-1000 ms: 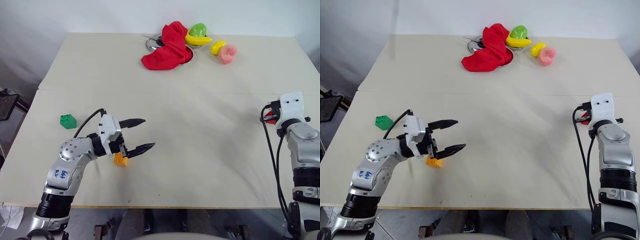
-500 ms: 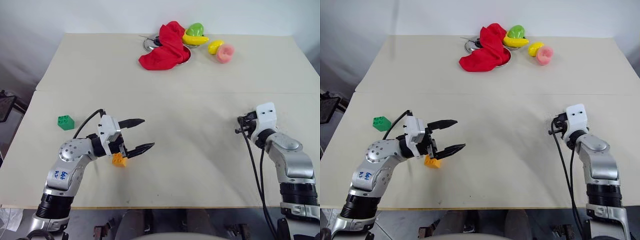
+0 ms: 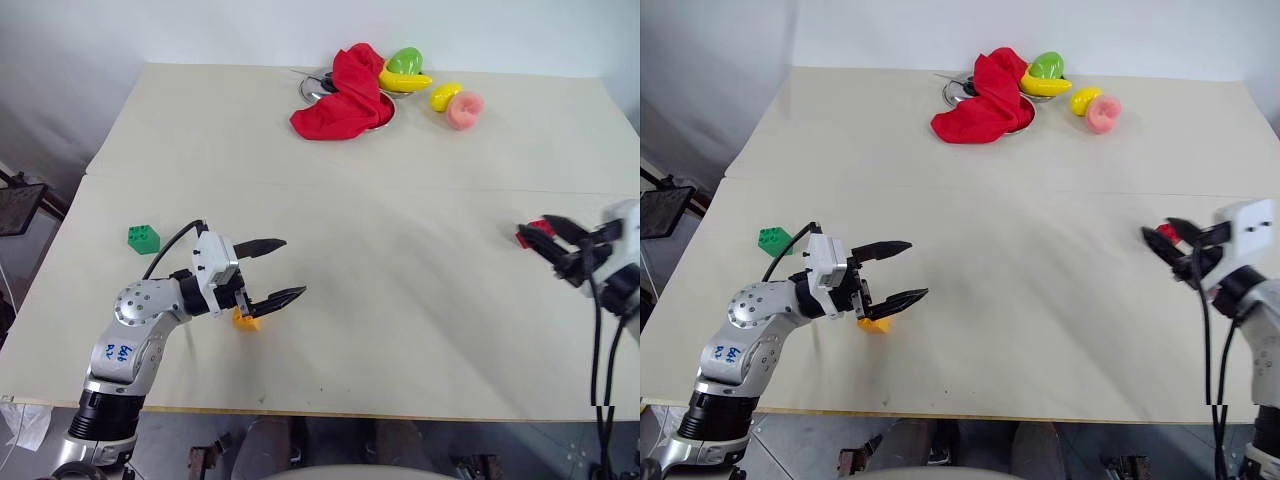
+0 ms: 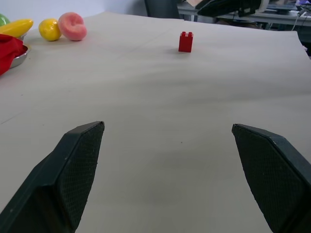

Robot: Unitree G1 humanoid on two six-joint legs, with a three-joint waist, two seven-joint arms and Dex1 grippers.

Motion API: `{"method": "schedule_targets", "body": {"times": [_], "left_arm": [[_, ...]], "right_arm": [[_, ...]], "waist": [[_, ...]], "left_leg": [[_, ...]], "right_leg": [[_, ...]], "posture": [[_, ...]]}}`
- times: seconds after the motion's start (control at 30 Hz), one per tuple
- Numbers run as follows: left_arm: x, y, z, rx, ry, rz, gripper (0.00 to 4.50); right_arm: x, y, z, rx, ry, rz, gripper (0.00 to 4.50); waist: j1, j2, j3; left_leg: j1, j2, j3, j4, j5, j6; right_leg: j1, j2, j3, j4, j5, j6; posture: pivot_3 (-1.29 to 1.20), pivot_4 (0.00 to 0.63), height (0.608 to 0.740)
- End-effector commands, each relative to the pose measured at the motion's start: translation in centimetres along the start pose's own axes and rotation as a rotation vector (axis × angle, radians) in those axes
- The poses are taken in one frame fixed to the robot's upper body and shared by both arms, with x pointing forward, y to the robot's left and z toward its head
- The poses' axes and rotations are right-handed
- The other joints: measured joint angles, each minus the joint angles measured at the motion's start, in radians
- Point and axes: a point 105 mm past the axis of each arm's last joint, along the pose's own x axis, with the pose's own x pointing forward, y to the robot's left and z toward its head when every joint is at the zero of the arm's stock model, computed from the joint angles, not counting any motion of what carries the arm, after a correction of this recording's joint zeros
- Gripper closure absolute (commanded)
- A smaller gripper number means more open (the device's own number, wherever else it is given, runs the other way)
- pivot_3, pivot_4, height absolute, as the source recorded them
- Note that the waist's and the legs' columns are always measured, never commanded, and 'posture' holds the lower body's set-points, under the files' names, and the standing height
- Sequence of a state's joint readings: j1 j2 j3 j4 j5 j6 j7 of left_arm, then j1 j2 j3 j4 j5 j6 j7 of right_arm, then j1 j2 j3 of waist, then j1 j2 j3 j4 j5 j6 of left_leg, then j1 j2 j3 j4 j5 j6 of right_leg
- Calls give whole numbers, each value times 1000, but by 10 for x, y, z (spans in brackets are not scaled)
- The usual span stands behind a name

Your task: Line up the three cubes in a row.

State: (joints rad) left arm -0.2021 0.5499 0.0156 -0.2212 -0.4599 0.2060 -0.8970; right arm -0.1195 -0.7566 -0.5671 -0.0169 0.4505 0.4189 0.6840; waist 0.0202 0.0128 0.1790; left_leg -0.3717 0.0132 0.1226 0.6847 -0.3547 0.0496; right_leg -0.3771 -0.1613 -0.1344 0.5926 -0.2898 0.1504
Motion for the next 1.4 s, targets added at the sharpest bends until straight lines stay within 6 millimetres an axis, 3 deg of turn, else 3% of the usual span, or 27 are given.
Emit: {"method": "schedule_targets", "body": {"times": [0.03,0.1,0.5,0.63,0.73,0.97,1.03,1.1,1.23,1.4], "left_arm": [[1,-1,9,33,-23,-9,0],[2,0,9,35,-24,-10,0],[3,4,13,44,-27,-18,0],[1,3,14,47,-28,-19,0],[1,3,14,48,-29,-19,0],[-2,-6,21,28,-81,-78,0],[-3,-9,21,24,-79,-99,0],[-6,-9,20,18,-70,-107,0],[-9,-7,16,6,-59,-99,0],[-4,-10,14,-9,-65,-115,0]], "right_arm": [[-7,-22,-9,-78,53,-68,458],[-1,-23,-16,-70,76,-64,62],[48,-30,-40,-22,160,-92,62],[63,-28,-47,70,190,-55,62],[69,-26,-46,62,192,-31,654],[70,-16,-45,52,221,115,2882],[67,10,-15,-14,66,336,2971],[55,38,-1,-131,24,566,2971],[35,77,-8,-357,160,951,2971],[45,98,-10,-446,160,1109,2971]], "waist": [[0,0,0],[-1,0,0],[-23,0,0],[-24,0,0],[-25,0,0],[-25,0,0],[-24,0,0],[-24,1,1],[-25,1,1],[-25,1,1]], "left_leg": [[0,0,0,0,0,0],[0,0,0,0,0,0],[0,1,0,0,1,0],[0,0,0,0,1,0],[0,1,0,0,1,0],[0,1,-1,0,1,0],[0,1,-1,0,1,0],[0,1,-1,0,1,0],[0,1,0,0,1,0],[0,1,-1,2,1,0]], "right_leg": [[0,0,0,0,0,0],[0,0,0,0,0,0],[0,0,0,0,0,0],[0,0,0,1,0,0],[0,0,0,0,0,0],[0,0,0,0,0,0],[0,0,0,0,0,0],[0,0,0,0,0,0],[1,0,0,0,0,1],[1,0,0,0,0,1]], "posture": [[0,150,740],[0,150,740],[0,150,740],[0,150,740],[0,150,740],[0,150,740],[0,150,740],[0,150,740],[0,150,740],[0,150,740]]}}
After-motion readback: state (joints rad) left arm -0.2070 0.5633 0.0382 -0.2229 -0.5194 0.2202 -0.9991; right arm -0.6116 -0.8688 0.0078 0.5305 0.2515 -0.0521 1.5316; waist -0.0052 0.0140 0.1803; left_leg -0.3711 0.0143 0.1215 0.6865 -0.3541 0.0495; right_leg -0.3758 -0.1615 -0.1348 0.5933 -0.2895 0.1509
